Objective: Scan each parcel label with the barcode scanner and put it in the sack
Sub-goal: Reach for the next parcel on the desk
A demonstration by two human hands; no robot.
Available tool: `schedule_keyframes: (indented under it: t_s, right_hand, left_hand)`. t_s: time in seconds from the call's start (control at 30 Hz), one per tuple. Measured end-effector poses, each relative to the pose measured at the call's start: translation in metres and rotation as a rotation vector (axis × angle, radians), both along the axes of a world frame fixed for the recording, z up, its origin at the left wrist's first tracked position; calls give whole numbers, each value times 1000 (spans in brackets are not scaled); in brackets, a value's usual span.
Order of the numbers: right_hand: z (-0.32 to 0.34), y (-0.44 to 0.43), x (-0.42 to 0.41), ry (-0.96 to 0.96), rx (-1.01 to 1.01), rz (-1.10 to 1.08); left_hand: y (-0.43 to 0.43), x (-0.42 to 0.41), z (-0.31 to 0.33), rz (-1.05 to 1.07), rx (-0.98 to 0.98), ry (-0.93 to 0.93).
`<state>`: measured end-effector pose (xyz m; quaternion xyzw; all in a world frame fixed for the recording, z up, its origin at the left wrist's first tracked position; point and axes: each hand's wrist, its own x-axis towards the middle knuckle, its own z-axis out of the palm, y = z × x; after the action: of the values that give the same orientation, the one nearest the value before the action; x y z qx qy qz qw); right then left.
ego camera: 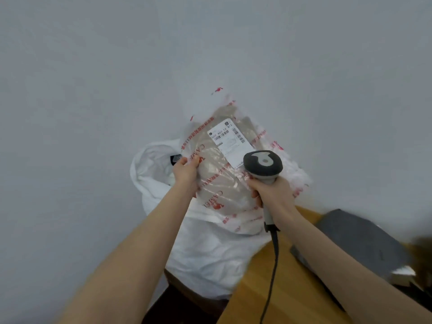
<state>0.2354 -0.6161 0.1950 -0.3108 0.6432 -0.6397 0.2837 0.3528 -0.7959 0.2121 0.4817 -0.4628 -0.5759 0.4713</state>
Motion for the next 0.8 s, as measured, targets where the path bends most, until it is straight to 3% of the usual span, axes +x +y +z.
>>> schedule_keyframes:
  t_s: [0.17,0.27,0.37,0.43,0.53,0.57,0.63,0.7,0.8]
  right_hand:
    - [14,-115,46,102,-6,-65]
    - [8,-164,62,120,32,-95]
    - [-10,-198,64,152,123,-105]
    - [-25,-212,63,161,194,-103]
    - [-44,-228,64,139,266,-81]
    - [-49,-233,64,126,287,-73]
    - [-56,-243,64,109,315,-59]
    - [-59,-251,63,85,310,-62]
    - [-61,-251,60,8,285,-55]
  left_hand:
    - [-107,30,11,1,16,102]
    - [-151,44,-4,-38,46,6]
    - [-179,67,-36,-173,72,-270]
    - [-191,86,-45,-361,-13,-630]
    - [-208,103,-31,-430,-403,-1388]
    - [-213,103,-27,-405,-531,-1496]
    - [-215,98,-27,-520,-645,-1401]
    - [-207,89,-44,-802,-644,-1284]
    - [-200,79,-82,-1069,-546,-1527]
